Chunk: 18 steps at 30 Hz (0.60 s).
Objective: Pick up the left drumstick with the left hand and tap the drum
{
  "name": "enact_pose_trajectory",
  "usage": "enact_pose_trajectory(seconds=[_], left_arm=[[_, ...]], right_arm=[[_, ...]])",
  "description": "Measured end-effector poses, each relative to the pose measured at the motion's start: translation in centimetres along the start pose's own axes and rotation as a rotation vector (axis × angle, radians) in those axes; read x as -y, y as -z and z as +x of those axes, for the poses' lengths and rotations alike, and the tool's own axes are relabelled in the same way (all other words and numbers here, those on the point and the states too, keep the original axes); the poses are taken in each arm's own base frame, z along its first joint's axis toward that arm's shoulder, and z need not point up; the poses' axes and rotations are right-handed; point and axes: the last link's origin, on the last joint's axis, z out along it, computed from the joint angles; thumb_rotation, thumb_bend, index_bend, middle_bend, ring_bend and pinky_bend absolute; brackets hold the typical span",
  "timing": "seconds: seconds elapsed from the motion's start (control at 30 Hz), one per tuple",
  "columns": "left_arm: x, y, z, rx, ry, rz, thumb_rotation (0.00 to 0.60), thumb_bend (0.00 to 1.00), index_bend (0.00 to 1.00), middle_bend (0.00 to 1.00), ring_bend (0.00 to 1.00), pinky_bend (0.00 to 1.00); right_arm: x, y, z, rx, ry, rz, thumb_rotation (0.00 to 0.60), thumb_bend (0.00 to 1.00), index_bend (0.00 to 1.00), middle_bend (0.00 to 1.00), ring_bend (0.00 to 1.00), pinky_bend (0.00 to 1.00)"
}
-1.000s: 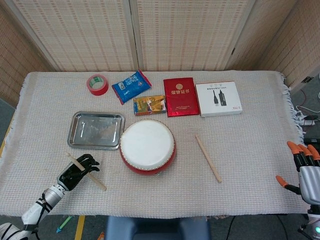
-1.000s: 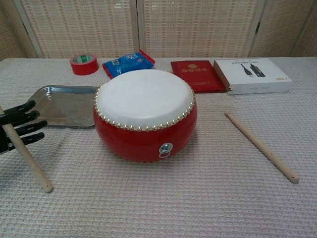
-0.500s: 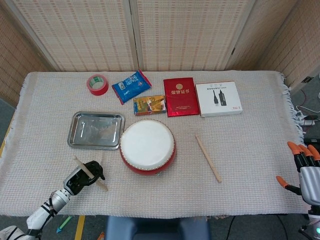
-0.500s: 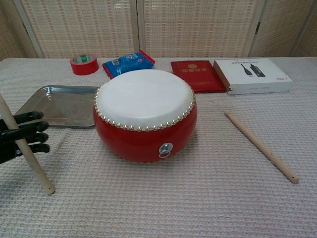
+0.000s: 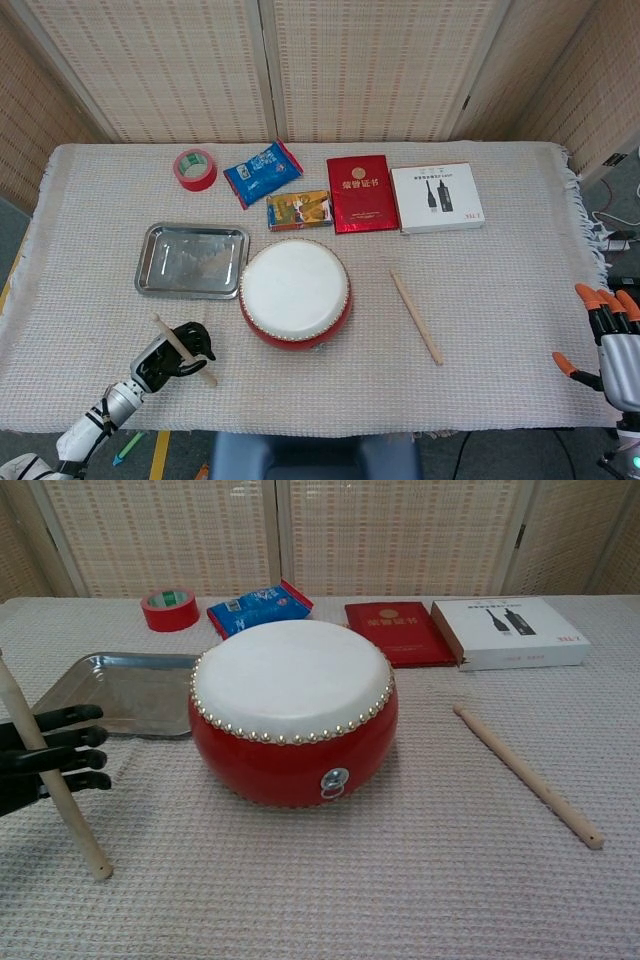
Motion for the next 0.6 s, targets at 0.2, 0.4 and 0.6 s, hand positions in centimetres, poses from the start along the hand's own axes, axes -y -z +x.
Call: enact_pose_trajectory(seconds=[0.2, 0.4, 0.6], left_arm=[[0.1, 0.1, -0.1, 0.004, -0.03, -0.001, 0.599, 0.23, 0.47, 0.53, 0.48, 0.45], [0.4, 0.2, -0.4, 0.007, -0.092, -0.003, 0.599, 0.23, 0.6, 0.65, 0.58, 0.53], [0.8, 0.2, -1.1, 0.012, -0.17, 0.0, 0.593, 0.23, 0.66, 0.7, 0.63, 0.55]], right_arm=[[0.0, 0.0, 0.0, -0.003, 0.0, 0.003, 0.6, 0.16, 0.0, 0.11, 0.0, 0.07], [0.1, 0.0, 0.1, -0.008, -0.002, 0.008, 0.6, 0.15, 0.0, 0.11, 0.0, 0.07], [0.2, 0.1, 0.1, -0.013, -0.005, 0.014, 0.6, 0.16, 0.0, 0.11, 0.0, 0.07]])
